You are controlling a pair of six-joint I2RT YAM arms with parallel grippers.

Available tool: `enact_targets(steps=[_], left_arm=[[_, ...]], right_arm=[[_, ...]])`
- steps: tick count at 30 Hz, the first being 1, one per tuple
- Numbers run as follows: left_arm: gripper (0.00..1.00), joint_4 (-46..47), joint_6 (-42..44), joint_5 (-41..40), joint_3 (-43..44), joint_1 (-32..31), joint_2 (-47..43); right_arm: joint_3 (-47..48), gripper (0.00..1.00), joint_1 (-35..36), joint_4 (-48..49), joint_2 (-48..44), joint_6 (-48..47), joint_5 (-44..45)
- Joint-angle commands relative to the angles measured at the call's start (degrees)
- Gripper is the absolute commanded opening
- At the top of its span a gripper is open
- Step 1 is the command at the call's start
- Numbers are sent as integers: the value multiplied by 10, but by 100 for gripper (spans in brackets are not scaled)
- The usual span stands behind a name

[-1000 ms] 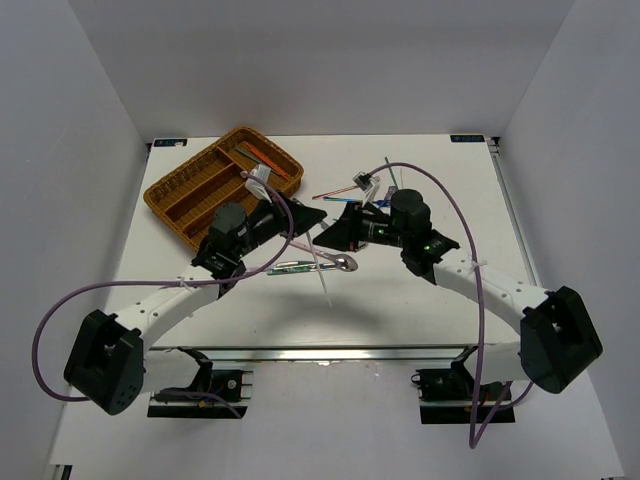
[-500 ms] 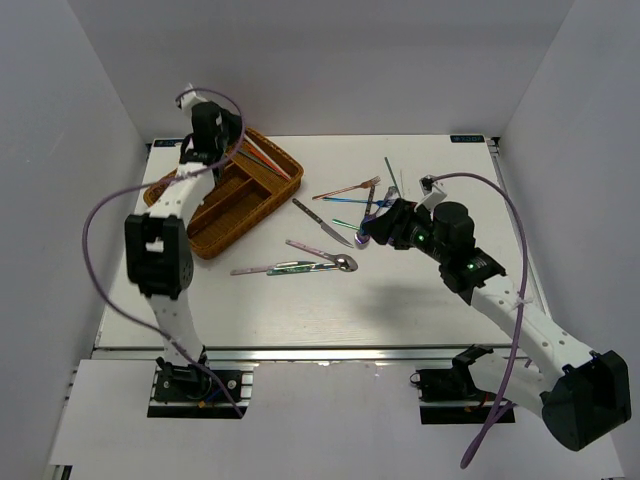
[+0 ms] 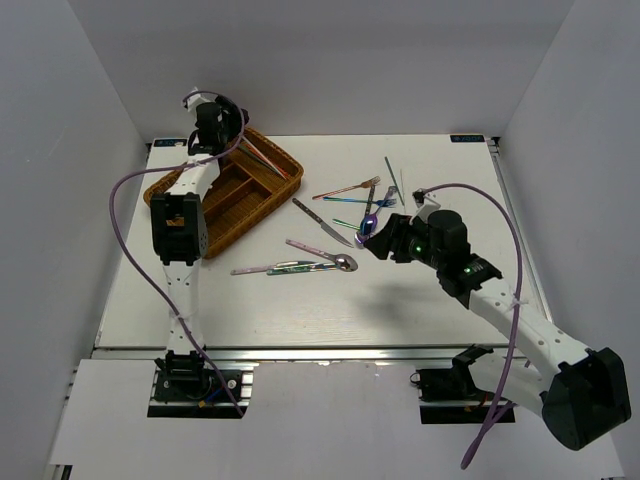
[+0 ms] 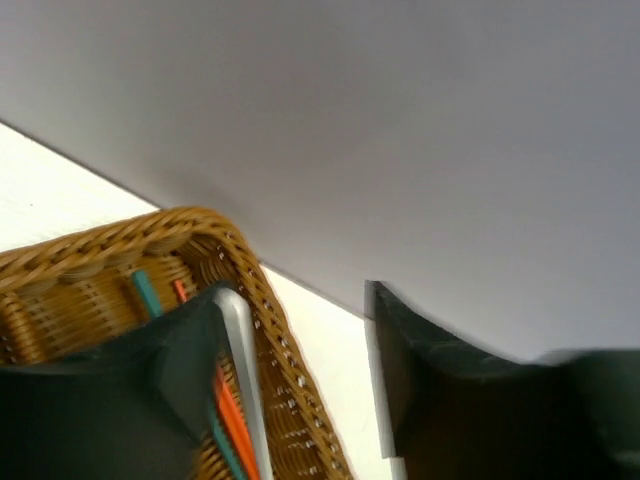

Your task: Sort the eating utensils into containers

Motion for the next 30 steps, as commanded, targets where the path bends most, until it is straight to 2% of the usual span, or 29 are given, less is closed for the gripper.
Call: enact_targets(steps=[1,3,7,9,12,14,16,17,18,19,20,21,23,24,26,27,29,30], left_arm=[[79,37,-24,38,-4,3,-22],[98,40,-37,59,-4,4,-27],[98,-27,-36,58,43,3,-47],[98,-70,-19,23,73,4,-65],[98,-154,4,-20,85,5,-123],[98,-197,7,-16,50,8,-194],[98,-194,11,5,-17,8,-260],[98,-182,8,30,-121,7,-341],[98,-164,-11,37,-183,7,-384],[98,-115,-20,38,-250,6,-428],[98,-92,-29,65,-377,5,-470],[98,-80,-41,68,-431,5,-544],[98,-78,-42,84,-548,4,-605],[98,-85,-28,94,-580,3,-659],[98,-90,-7,108,-653,-4,-713],[98,-99,29,120,-665,-6,-753],[98,-181,74,112,-667,-7,-779],[98,-244,128,104,-656,-6,-797]], right_arm=[[51,66,-2,-25,18,-47,38],[70,66,-5,-35,43,-56,57],[96,66,-23,-35,67,-61,63],[112,66,-34,-48,91,-80,94],[168,66,-63,-96,152,-108,107],[208,64,-88,-106,203,-121,132],[236,59,-102,-106,238,-142,137],[252,56,-112,-108,277,-148,159],[285,47,-115,-113,295,-159,170],[300,44,-117,-111,315,-163,184],[314,41,-124,-109,354,-168,196],[348,38,-127,-101,375,-174,201],[394,38,-138,-106,443,-191,209],[446,40,-140,-112,467,-199,209],[500,42,-146,-132,535,-220,219],[524,42,-148,-136,556,-227,219],[592,44,-154,-152,614,-239,229],[612,44,-156,-156,630,-242,229]])
